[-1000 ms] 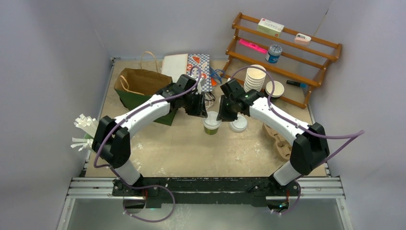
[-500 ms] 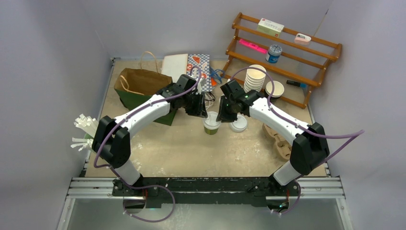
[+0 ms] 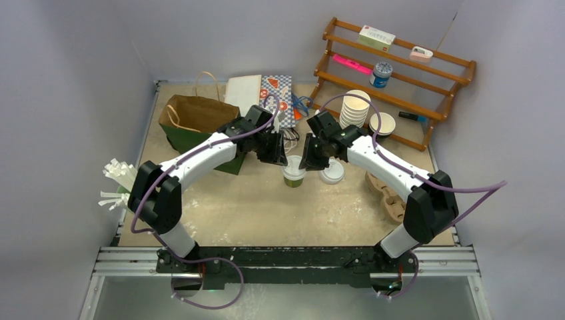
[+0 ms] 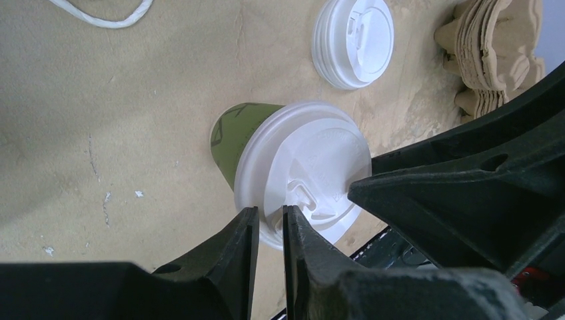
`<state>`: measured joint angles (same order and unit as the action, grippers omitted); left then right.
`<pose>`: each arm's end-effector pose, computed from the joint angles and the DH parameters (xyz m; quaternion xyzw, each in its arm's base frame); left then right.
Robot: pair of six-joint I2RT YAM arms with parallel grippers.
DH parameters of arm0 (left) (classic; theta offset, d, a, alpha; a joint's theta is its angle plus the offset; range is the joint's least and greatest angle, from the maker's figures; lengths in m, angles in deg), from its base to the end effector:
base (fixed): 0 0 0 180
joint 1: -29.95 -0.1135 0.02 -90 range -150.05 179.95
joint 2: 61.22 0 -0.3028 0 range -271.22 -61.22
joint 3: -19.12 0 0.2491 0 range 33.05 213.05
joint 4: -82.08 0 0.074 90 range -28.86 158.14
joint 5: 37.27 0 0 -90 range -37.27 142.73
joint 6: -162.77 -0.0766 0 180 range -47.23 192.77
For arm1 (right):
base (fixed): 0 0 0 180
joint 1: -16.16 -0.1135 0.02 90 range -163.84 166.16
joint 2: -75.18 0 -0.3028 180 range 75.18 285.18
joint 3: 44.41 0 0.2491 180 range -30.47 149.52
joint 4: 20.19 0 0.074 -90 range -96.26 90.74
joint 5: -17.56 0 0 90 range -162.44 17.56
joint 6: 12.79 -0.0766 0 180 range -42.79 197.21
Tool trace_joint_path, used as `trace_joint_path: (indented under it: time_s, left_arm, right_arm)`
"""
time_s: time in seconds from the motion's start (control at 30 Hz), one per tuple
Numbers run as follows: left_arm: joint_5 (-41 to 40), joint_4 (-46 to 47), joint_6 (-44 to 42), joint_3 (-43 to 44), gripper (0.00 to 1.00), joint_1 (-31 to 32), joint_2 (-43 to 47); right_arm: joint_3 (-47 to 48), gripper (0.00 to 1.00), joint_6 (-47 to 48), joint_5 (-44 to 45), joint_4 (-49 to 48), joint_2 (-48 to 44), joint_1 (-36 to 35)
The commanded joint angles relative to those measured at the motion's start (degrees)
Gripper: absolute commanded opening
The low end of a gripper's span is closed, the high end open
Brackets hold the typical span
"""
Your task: Pack the takeout coffee
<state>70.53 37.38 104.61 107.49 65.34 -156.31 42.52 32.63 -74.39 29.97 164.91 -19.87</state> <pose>0.3010 -0.2426 0.2711 0.0800 0.9305 -0.3023 0.1910 0.2880 0.2127 0.2840 0.0653 0.9458 0.2177 0.2318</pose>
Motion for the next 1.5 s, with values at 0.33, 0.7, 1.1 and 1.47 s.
trace_joint_path:
  time_s: [0.33,0.7,1.1,1.47]
  left_arm:
    - [1.6,2.5,-1.6,-3.7,0.22,-0.1,0.3]
    - [1.8,3.3,-2.2,-4.7,0.21,-0.1,0.1]
    - [2.2,3.7,-2.4,-5.7,0.21,-0.1,-0.3]
    - [0.6,-0.7,-5.9,5.3,0.24,-1.2,-3.1]
  right_arm:
    - [0.5,0.3,-0.3,-2.2,-0.4,2.2,0.1]
    - [-0.5,0.31,0.3,-1.6,1.5,4.6,0.1]
    - [-0.7,0.33,1.1,-1.1,3.1,5.7,0.0]
    - [3.0,0.42,3.0,-1.4,0.7,0.8,0.1]
